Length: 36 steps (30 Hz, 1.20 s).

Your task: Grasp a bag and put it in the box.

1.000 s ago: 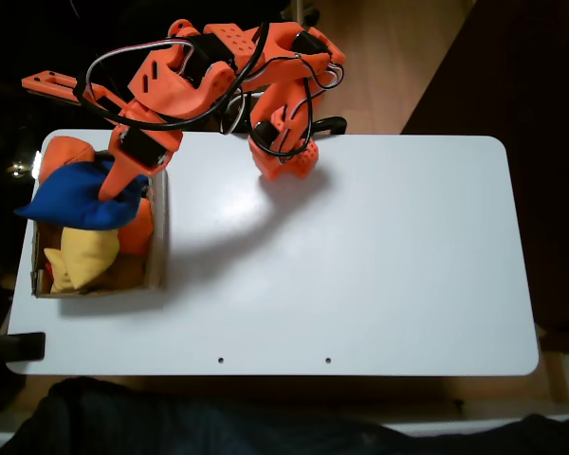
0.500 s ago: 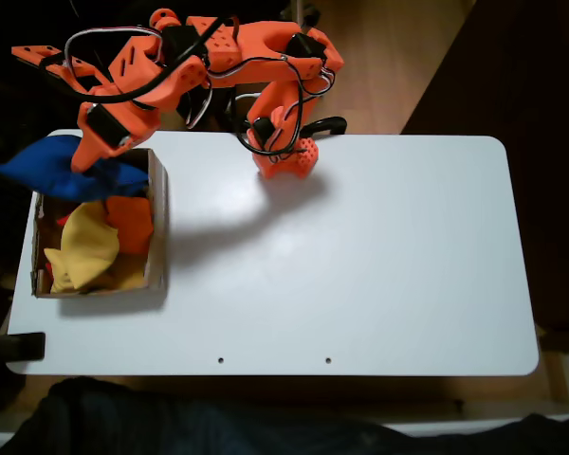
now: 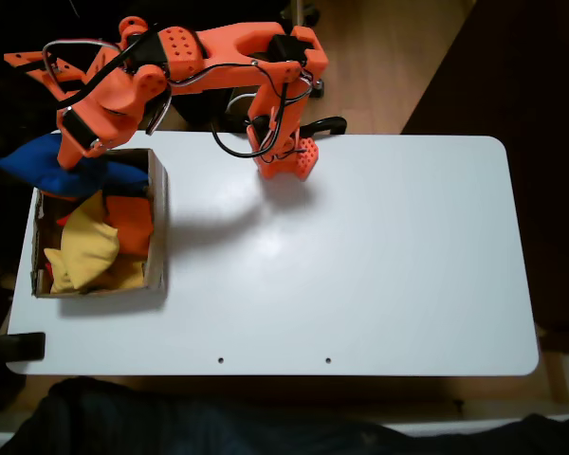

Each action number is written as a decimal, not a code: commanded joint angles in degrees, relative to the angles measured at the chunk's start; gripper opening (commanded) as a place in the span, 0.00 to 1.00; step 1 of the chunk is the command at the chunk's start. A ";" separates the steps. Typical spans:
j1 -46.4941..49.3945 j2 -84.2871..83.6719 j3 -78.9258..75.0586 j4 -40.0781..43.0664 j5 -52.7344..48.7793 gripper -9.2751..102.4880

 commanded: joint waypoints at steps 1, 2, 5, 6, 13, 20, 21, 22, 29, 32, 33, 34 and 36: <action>0.62 -1.58 -8.26 -1.23 0.97 0.08; 0.53 -2.72 -9.49 -0.79 1.32 0.08; 0.09 -5.62 -12.39 0.00 2.11 0.08; -0.09 -6.33 -13.10 0.00 2.37 0.08; -1.67 -9.49 -16.52 1.67 4.04 0.08; -2.99 -12.48 -19.25 4.83 6.42 0.08; -3.16 -12.74 -19.25 5.10 6.59 0.08; -3.34 -12.92 -19.25 5.36 6.77 0.08; -4.39 -14.24 -17.67 7.73 5.63 0.08; -4.39 -14.77 -15.91 7.73 4.83 0.08; -4.31 -14.94 -15.56 7.65 4.66 0.08; -4.31 -15.12 -15.12 7.38 4.48 0.08; -4.13 -15.29 -14.50 7.29 3.96 0.08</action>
